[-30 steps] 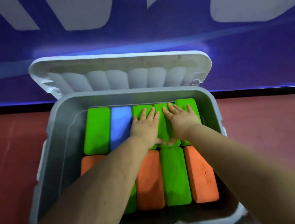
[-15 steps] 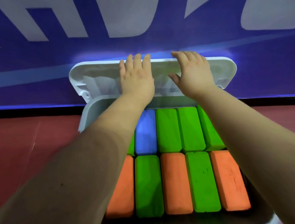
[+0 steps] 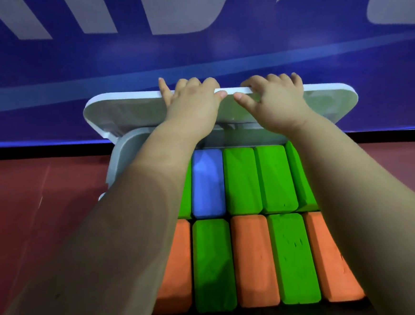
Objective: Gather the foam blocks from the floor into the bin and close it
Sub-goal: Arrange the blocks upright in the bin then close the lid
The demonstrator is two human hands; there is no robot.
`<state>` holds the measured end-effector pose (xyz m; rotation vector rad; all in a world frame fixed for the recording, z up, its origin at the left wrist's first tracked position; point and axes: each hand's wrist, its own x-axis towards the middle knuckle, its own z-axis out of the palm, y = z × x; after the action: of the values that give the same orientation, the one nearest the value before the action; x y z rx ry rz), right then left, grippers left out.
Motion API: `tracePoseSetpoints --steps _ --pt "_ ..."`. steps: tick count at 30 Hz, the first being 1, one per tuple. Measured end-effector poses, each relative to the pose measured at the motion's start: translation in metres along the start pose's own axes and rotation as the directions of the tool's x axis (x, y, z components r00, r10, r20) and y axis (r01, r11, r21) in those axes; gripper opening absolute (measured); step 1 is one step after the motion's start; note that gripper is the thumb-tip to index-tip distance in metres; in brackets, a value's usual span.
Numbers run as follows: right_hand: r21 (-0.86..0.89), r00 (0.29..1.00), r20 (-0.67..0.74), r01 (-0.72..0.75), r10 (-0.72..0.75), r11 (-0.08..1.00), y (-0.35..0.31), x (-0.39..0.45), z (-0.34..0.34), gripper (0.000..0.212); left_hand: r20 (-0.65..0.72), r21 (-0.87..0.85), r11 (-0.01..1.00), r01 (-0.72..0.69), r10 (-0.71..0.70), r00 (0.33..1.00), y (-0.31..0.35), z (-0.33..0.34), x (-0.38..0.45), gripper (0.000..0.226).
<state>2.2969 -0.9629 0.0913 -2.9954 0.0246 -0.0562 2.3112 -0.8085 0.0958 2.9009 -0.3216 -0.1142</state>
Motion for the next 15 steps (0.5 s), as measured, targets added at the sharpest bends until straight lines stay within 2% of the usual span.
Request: tracePoseSetpoints --steps 4,8,11,15 --pt "0.009 0.993 -0.121 0.009 -0.008 1.0 -0.006 -0.001 -0.018 0.048 -0.129 -0.017 1.0 -0.025 0.022 0.991 0.002 -0.018 -0.005 0.038" --pt "0.029 0.981 -0.19 0.029 -0.023 0.999 -0.016 -0.007 -0.063 0.047 -0.226 -0.031 0.999 -0.037 0.029 0.974 0.009 -0.061 -0.018 0.039" --pt "0.046 0.981 -0.195 0.029 -0.02 0.998 -0.026 -0.021 -0.106 0.05 -0.218 -0.06 0.998 -0.029 0.015 0.976 0.019 -0.102 -0.034 0.038" --pt "0.063 0.995 -0.104 -0.005 0.012 0.998 -0.032 -0.052 -0.143 0.058 -0.149 -0.12 0.992 -0.037 0.019 0.989 0.029 -0.129 -0.065 0.037"
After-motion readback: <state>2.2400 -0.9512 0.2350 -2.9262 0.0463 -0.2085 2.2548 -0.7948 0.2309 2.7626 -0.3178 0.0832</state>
